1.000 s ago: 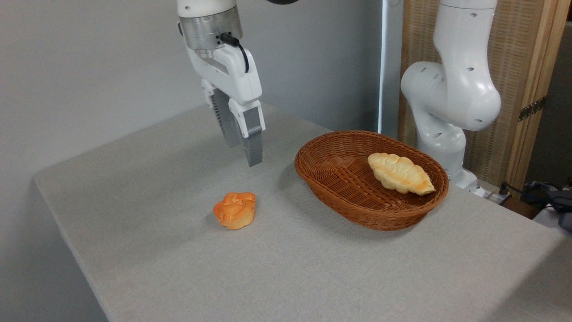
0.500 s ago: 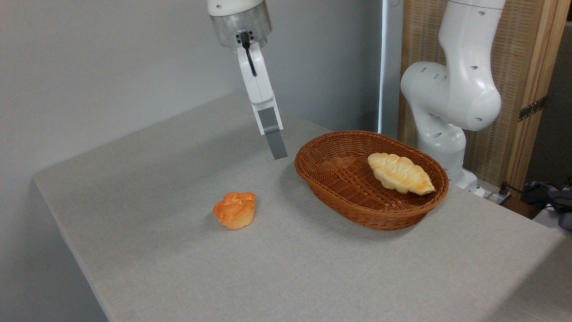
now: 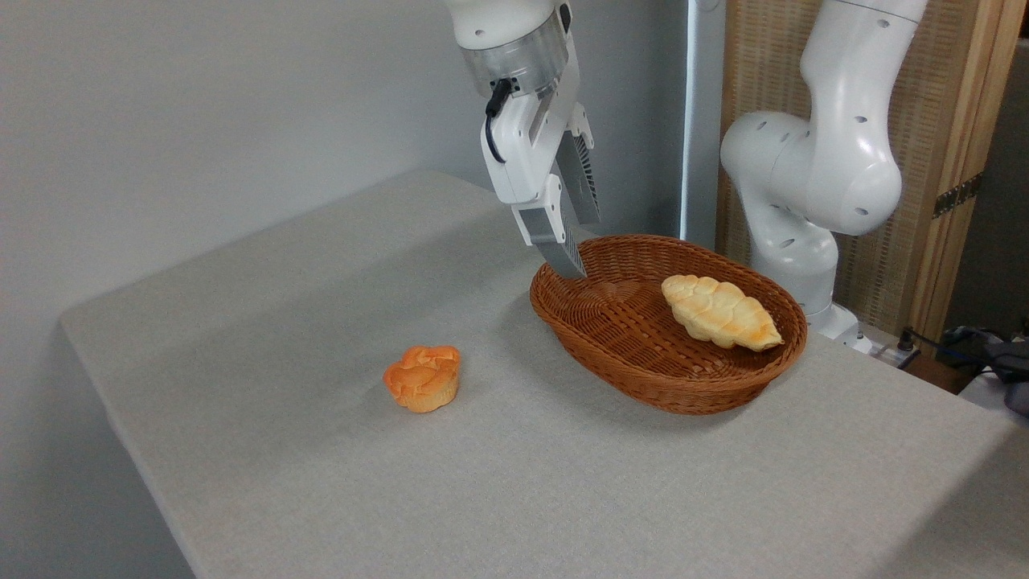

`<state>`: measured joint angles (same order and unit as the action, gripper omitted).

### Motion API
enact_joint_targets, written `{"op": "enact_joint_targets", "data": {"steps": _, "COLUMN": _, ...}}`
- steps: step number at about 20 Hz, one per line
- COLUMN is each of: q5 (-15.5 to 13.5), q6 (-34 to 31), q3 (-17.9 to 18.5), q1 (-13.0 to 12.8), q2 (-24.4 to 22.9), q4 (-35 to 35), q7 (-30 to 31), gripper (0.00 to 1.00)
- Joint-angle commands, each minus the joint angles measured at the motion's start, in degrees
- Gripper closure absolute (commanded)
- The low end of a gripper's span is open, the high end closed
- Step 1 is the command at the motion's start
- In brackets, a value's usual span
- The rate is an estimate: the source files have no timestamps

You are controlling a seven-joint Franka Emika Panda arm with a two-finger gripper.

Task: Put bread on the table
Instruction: 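Move the gripper over the wicker basket toward the yellow croissant, then lower the gripper onto the croissant and close it around the bread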

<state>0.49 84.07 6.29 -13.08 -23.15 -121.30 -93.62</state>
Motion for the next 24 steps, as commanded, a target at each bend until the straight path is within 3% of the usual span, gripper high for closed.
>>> {"op": "enact_joint_targets", "data": {"steps": 1, "q5": 0.5, "q6": -0.3, "q3": 0.6, "q1": -0.7, "q2": -2.4, "q4": -2.5, "q7": -1.3, "gripper": 0.00}}
{"op": "enact_joint_targets", "data": {"steps": 4, "q5": 3.0, "q6": 1.1, "q3": 0.7, "q1": -0.9, "q2": -5.3, "q4": -6.3, "q7": -3.7, "gripper": 0.00}}
{"op": "enact_joint_targets", "data": {"steps": 7, "q5": 3.6, "q6": 2.6, "q3": 1.6, "q1": -0.9, "q2": -8.6, "q4": -10.5, "q7": -7.1, "gripper": 0.00}}
{"op": "enact_joint_targets", "data": {"steps": 11, "q5": 8.1, "q6": 3.8, "q3": 4.2, "q1": -2.1, "q2": -12.2, "q4": -15.9, "q7": -17.5, "gripper": 0.00}}
{"op": "enact_joint_targets", "data": {"steps": 15, "q5": 9.8, "q6": 5.4, "q3": 4.3, "q1": -2.5, "q2": -12.6, "q4": -19.2, "q7": -26.8, "gripper": 0.00}}
{"op": "enact_joint_targets", "data": {"steps": 19, "q5": 10.1, "q6": 6.1, "q3": 4.3, "q1": -4.2, "q2": -12.7, "q4": -21.3, "q7": -32.7, "gripper": 0.00}}
{"op": "enact_joint_targets", "data": {"steps": 24, "q5": 10.1, "q6": 5.2, "q3": 4.3, "q1": -5.5, "q2": -13.5, "q4": -24.0, "q7": -33.7, "gripper": 0.00}}
